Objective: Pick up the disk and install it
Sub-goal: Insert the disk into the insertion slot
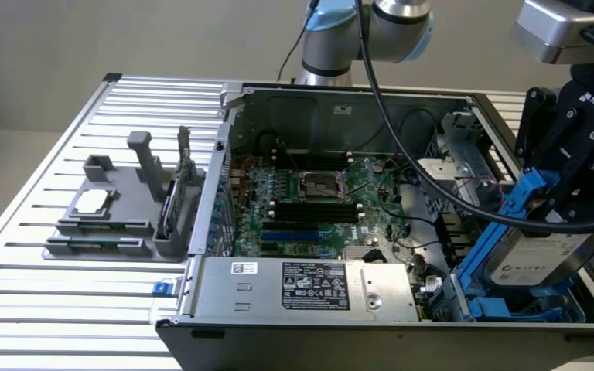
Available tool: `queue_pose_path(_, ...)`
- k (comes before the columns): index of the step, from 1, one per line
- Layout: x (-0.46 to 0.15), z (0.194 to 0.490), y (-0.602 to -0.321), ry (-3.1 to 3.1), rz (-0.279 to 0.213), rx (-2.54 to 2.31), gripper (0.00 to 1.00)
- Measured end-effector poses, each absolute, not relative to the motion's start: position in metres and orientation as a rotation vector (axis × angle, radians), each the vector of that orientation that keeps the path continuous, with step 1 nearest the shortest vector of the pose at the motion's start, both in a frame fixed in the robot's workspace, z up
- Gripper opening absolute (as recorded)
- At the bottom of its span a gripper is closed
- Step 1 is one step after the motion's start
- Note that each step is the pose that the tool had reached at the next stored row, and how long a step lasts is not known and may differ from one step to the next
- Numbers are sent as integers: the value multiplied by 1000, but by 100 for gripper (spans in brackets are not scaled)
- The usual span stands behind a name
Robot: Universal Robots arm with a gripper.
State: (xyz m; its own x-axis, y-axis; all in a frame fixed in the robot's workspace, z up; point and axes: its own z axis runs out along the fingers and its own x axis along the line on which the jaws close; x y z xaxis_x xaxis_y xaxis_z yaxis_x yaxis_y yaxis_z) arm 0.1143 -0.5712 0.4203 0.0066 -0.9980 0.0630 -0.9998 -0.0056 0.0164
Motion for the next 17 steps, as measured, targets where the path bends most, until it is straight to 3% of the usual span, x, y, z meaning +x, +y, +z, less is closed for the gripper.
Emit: queue_pose_path(17, 118, 415, -570, -2174, 47, 2187, 33)
